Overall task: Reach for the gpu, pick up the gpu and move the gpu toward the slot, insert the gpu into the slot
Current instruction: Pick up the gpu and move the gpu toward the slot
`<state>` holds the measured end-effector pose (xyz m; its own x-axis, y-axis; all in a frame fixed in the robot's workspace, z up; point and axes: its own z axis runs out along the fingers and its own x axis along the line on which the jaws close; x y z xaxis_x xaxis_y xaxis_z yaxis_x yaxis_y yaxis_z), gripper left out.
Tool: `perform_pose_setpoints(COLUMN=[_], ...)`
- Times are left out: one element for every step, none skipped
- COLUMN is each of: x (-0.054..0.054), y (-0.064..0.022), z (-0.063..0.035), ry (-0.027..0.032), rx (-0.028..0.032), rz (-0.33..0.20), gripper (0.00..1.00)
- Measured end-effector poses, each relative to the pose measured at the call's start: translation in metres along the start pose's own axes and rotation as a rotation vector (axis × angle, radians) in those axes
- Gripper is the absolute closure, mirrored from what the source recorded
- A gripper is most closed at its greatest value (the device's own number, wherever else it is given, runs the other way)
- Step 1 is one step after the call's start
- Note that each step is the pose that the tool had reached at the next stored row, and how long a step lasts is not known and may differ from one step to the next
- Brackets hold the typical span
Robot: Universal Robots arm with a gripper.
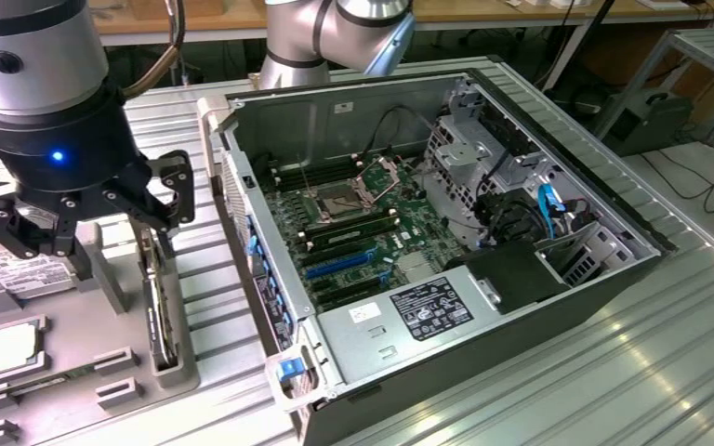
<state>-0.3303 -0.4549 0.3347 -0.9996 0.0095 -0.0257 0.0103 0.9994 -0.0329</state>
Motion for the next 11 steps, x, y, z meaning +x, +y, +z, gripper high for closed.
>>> perform_pose_setpoints(x=[0.0,0.0,0.0,0.0,0.0,0.0,0.0,0.0,0.0,0.0,0.0], y=[0.0001,0.0001,0.0001,0.0002,0.0002,0.0002,0.0003,0.0003,0.0004,0.0004,0.0004], z=[0.0017,0.0028,0.0036,0.0047,0.0054,0.007,0.0085,0.0093,0.0103,0.0113,0.0125], ry=[0.0,0.0,0.0001,0.0,0.0001,0.0001,0.0,0.0,0.0001,0.0,0.0], rx=[-0.0001,-0.0001,-0.0001,-0.0001,0.0,-0.0001,-0.0001,-0.0001,-0.0001,-0.0001,-0.0002], rz=[0.0,0.0,0.0,0.0,0.0,0.0,0.0,0.0,0.0,0.0,0.0], gripper=[0.28,0.28,0.28,0.28,0.28,0.28,0.28,0.28,0.28,0.28,0.28])
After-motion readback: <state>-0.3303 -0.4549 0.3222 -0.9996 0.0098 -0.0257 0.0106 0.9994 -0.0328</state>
